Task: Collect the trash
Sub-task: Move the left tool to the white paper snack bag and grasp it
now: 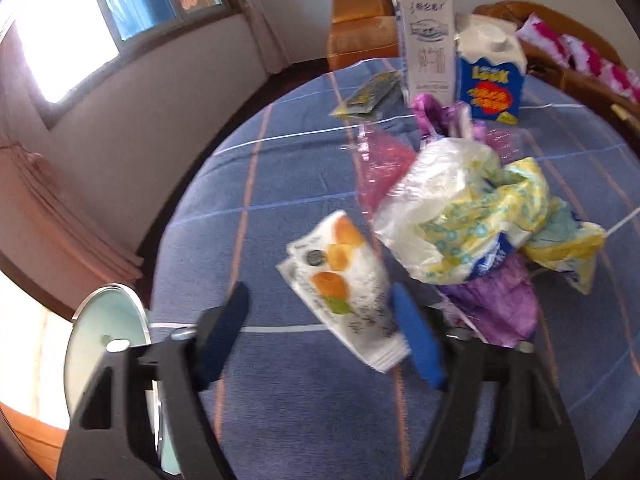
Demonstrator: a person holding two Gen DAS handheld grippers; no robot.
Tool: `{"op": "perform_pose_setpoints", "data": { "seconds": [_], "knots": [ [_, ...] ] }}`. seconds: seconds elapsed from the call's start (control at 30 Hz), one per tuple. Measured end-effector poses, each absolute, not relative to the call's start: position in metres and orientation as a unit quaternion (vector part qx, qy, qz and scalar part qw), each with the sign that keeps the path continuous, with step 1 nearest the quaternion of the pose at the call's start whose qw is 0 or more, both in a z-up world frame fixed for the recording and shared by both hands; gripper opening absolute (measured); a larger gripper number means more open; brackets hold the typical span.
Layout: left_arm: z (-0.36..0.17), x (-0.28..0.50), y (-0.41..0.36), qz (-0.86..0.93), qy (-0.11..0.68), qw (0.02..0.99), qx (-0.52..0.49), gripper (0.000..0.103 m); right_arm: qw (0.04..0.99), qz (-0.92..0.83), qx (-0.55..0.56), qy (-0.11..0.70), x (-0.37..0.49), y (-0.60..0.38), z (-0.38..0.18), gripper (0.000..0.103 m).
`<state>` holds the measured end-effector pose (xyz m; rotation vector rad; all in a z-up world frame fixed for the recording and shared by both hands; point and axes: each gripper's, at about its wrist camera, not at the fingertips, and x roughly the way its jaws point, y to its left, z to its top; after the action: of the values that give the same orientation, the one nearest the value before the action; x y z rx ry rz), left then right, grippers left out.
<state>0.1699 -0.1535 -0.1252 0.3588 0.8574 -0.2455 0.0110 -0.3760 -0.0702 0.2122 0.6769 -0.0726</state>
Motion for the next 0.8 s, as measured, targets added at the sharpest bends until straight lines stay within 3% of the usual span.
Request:
{"op": "perform_pose_setpoints", "data": {
  "seconds": [0.03, 0.13, 0.4, 0.43, 0.57, 0.67, 0.8],
  "knots": [
    [-0.126, 0.168, -0.153, -0.131, 0.416, 0.883, 0.172, 0.037, 0.937, -0.033, 0.105, 0.331, 0.012, -0.374, -0.070, 0.076],
    [-0.126, 0.158, -0.146, -0.154, 0.415, 0.882, 0.163, 0.029, 0.938, -0.026, 0.102, 0.330, 0.015, -0.367, -0.067, 0.076],
    [-0.110, 0.132, -0.101, -0.165, 0.399, 0.893, 0.125, 0.022, 0.935, -0.012, 0.093, 0.341, 0.032, -0.347, -0.066, 0.076],
    [-0.108, 0.131, -0.098, -0.166, 0.395, 0.895, 0.123, 0.014, 0.935, -0.009, 0.093, 0.343, 0.035, -0.345, -0.067, 0.076],
    [-0.102, 0.120, -0.084, -0.167, 0.387, 0.899, 0.121, 0.006, 0.930, 0.002, 0.093, 0.356, 0.049, -0.337, -0.072, 0.075],
    [-0.108, 0.123, -0.079, -0.165, 0.394, 0.897, 0.112, 0.005, 0.925, 0.010, 0.094, 0.368, 0.057, -0.333, -0.076, 0.068],
    [-0.114, 0.129, -0.081, -0.168, 0.397, 0.896, 0.111, 0.005, 0.922, 0.013, 0.094, 0.375, 0.060, -0.330, -0.078, 0.068]
  ]
}}
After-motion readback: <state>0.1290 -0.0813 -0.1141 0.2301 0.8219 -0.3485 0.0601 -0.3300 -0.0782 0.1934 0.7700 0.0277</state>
